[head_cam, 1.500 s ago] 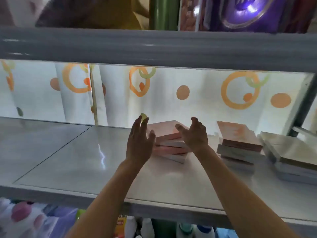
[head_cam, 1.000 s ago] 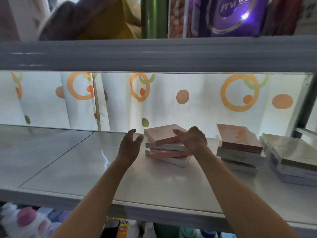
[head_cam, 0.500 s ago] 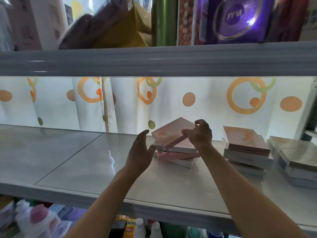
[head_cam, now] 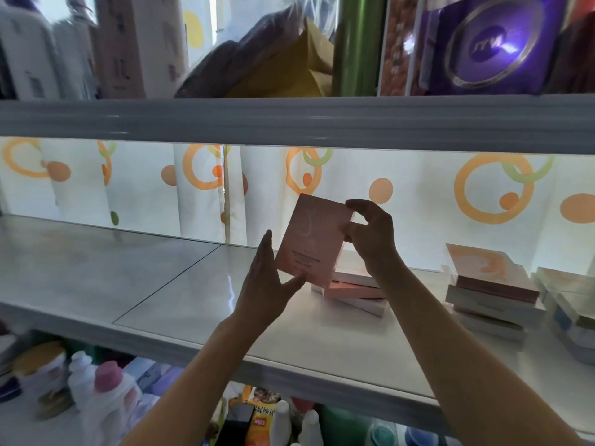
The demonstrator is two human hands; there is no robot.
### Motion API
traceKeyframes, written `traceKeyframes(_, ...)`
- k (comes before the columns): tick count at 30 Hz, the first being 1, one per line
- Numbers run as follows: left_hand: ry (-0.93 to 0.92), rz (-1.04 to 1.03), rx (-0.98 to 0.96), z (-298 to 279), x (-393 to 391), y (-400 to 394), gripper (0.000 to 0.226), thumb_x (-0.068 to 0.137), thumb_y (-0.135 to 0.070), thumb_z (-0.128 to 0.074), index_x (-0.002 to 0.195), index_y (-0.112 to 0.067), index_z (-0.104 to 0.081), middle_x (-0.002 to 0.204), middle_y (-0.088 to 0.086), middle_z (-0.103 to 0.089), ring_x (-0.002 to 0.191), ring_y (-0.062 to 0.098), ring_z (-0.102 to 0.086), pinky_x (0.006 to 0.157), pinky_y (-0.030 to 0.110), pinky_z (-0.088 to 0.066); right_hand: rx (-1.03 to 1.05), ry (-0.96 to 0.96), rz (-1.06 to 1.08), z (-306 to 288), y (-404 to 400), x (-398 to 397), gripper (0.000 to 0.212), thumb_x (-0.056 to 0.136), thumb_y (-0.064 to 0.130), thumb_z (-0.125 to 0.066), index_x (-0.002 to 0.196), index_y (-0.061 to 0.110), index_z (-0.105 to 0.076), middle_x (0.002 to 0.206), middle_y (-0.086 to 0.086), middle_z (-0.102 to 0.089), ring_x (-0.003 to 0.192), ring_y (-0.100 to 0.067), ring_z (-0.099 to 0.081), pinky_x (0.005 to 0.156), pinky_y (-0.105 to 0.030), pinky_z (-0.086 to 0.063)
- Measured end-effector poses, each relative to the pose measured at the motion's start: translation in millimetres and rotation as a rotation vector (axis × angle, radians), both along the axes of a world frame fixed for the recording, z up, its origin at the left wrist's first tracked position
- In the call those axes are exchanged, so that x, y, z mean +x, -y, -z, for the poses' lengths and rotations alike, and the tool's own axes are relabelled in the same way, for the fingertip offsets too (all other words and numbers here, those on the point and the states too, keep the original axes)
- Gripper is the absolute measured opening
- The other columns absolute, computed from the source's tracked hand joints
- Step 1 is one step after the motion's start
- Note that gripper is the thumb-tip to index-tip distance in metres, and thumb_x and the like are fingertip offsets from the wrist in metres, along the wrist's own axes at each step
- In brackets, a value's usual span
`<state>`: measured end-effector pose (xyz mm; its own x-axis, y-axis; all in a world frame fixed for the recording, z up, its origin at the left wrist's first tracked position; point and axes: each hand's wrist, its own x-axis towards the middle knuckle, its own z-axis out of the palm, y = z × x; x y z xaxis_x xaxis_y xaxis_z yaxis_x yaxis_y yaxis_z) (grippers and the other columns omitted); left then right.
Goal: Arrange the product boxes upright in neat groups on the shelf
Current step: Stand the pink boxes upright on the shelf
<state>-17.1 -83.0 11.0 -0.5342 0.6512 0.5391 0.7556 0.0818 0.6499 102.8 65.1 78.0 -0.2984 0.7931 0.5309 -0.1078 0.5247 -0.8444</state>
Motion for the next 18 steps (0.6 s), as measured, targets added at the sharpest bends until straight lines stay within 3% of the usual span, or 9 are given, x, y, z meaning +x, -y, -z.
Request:
traceKeyframes(3, 0.008, -0.012, -0.027, 8, -6, 12, 0.114, 0.072, -0.056, -0.073, 0.152, -0.027, 0.002, 0.161, -0.004, -0.012, 0.145, 0.019, -0.022, 0.112, 0.037, -0.028, 0.029, -0.006, -0.07, -5, 13, -7, 0.045, 0.076, -0.011, -0.069, 0.113, 0.015, -0.064, 0.113, 0.004, -0.063, 0.103, -0.021, -0.063, 0.071, -0.026, -0.059)
traceKeyframes(7, 0.065, -0.004, -0.009, 23, -15, 26, 0.111, 0.07, -0.055, -0.076, 0.15, -0.03, -0.005, 0.157, -0.004, -0.026, 0.142, 0.017, -0.031, 0.109, 0.036, -0.033, -0.031, -0.059, -0.146, -11, 26, -15, 0.044, 0.076, -0.012, -0.067, 0.113, 0.011, -0.063, 0.115, -0.001, -0.065, 0.099, -0.023, -0.065, 0.074, -0.036, -0.061)
traceKeyframes(10, 0.092, 0.006, 0.026, 29, -17, 34, 0.103, 0.071, -0.053, -0.076, 0.148, -0.03, -0.011, 0.151, -0.005, -0.035, 0.137, 0.017, -0.038, 0.108, 0.036, -0.036, -0.02, -0.049, -0.164, -14, 35, -19, 0.039, 0.077, -0.005, -0.07, 0.111, 0.014, -0.064, 0.111, 0.005, -0.066, 0.098, -0.018, -0.065, 0.071, -0.031, -0.06)
traceKeyframes(14, 0.061, -0.023, 0.083, 32, -16, 40, 0.101, 0.073, -0.05, -0.076, 0.149, -0.025, -0.014, 0.151, -0.003, -0.033, 0.136, 0.018, -0.039, 0.106, 0.036, -0.037, 0.003, -0.04, -0.167, -15, 51, -22, 0.035, 0.078, 0.005, -0.075, 0.11, 0.016, -0.066, 0.108, 0.011, -0.067, 0.098, -0.014, -0.065, 0.072, -0.032, -0.06)
traceKeyframes(18, 0.087, -0.027, 0.091, 30, -8, 36, 0.124, 0.062, -0.07, -0.071, 0.15, -0.03, 0.007, 0.159, -0.003, -0.018, 0.144, 0.02, -0.026, 0.113, 0.044, -0.032, -0.065, -0.066, -0.194, -17, 62, -18, 0.04, 0.077, -0.007, -0.072, 0.111, 0.014, -0.068, 0.113, 0.005, -0.068, 0.098, -0.02, -0.066, 0.067, -0.029, -0.06)
